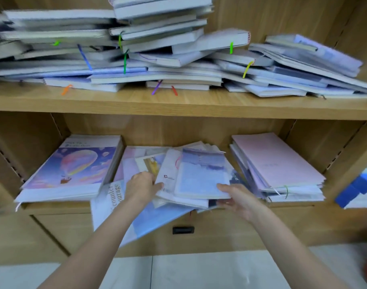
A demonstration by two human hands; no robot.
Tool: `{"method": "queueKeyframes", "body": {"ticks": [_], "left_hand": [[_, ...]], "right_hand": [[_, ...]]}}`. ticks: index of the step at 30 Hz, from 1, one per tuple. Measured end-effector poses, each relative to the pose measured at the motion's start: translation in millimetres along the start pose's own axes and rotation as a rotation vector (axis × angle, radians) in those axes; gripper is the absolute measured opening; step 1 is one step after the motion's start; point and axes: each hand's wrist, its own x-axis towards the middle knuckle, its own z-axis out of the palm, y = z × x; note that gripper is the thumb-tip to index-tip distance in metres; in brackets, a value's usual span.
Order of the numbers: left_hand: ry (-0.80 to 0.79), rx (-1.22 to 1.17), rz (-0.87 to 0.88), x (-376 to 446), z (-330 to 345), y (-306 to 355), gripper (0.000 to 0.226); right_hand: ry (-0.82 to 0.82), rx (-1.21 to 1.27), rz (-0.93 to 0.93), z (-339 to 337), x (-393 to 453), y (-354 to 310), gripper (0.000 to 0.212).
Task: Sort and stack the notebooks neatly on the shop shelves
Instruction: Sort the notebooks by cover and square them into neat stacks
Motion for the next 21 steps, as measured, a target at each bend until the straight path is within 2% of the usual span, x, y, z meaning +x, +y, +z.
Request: {"method": "queueKeyframes", "body": {"ticks": [2, 5, 7, 9, 11, 12, 14, 16, 19, 21], "left_hand": [[-0.006, -0.01, 0.107, -14, 7, -3, 0.039], [-0.101, -0.063, 0.161, -25, 7, -11, 0.016], [-0.127, -0.147, 0.147, -29, -1, -12, 0.03], [-0.11, -0.384, 0.086, -36, -14, -4, 0.039], [-0.235, -0.727, 0.011, -53, -28, 17, 0.032], [-0.36, -0.869, -0.014, -63, -32, 29, 0.029], [-0.553, -1.085, -0.043, -81, -35, 47, 0.032], [-0.6, -1.304, -0.08, -91, -36, 53, 0.04], [-0.614, -1.498, -0.094, -92, -37, 41, 0.055], [-0.599, -1.562, -0.071, -89, -39, 31, 0.059]], "right_hand": [[-0.005, -0.026, -0.006, 13, -7, 17, 0.028], [0.118, -0.037, -0.09, 28, -17, 18, 0.036], [0.24, -0.145, -0.168, 27, -31, 3, 0.036], [0.347, -0.369, -0.3, 20, -48, -13, 0.032], [0.353, -0.439, -0.429, 17, -70, -26, 0.014], [0.31, -0.371, -0.457, 20, -81, -29, 0.009], [0.125, -0.071, -0.402, 27, -98, -33, 0.013], [-0.086, 0.194, -0.317, 32, -112, -35, 0.004], [-0.333, 0.4, -0.235, 33, -115, -32, 0.023], [-0.418, 0.398, -0.203, 36, -113, -27, 0.034]]}}
